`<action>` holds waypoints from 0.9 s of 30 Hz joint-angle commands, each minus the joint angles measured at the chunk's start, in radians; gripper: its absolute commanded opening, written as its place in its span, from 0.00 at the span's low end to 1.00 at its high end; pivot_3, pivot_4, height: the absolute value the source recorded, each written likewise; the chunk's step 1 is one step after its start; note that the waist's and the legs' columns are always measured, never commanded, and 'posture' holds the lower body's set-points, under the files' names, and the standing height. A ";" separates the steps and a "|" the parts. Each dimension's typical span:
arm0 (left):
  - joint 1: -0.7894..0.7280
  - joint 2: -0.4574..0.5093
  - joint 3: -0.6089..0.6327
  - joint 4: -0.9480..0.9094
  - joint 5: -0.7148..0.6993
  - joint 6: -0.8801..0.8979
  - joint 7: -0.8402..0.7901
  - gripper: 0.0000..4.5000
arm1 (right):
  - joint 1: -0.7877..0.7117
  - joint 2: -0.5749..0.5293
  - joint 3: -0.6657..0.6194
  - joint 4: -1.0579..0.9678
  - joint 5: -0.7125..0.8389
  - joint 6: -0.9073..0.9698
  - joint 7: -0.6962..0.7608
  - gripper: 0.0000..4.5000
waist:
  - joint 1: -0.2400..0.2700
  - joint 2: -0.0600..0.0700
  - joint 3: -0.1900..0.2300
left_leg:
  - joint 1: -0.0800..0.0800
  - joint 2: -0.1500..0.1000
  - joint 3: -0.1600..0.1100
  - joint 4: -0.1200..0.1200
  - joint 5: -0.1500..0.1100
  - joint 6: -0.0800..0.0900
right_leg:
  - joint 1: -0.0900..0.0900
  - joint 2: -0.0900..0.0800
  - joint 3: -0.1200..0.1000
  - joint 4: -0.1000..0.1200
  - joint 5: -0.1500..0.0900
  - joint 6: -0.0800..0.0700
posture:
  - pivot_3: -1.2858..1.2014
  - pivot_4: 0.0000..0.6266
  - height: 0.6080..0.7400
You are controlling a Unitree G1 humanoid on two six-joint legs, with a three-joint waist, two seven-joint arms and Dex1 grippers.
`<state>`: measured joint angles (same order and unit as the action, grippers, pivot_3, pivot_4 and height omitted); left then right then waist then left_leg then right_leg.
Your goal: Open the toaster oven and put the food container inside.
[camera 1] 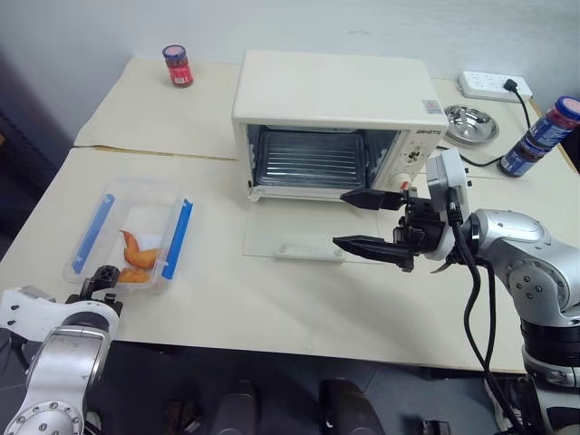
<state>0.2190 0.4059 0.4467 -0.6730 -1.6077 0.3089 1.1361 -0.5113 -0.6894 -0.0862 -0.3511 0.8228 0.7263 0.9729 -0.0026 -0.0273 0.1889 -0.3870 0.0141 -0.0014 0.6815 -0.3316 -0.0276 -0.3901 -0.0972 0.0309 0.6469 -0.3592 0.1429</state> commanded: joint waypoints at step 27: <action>-0.270 0.670 0.074 0.448 0.069 0.513 -0.924 0.10 | 0.029 -0.029 -0.062 -0.044 0.039 0.005 -0.045 1.00 | -0.004 0.002 0.001 | -0.001 -0.001 0.000 -0.008 0.001 -0.002 | -0.003 0.001 -0.002 -0.003 0.000 -0.001 | 0.52 0.24 1.00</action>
<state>-0.0333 1.0429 0.5024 -0.2185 -1.5652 0.7875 0.3278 -0.4863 -0.6992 -0.1019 -0.3556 0.8370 0.7283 0.9313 -0.0067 -0.0248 0.1895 -0.3875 0.0126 -0.0011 0.6705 -0.3303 -0.0292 -0.3939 -0.0972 0.0291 0.6439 -0.3594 0.1419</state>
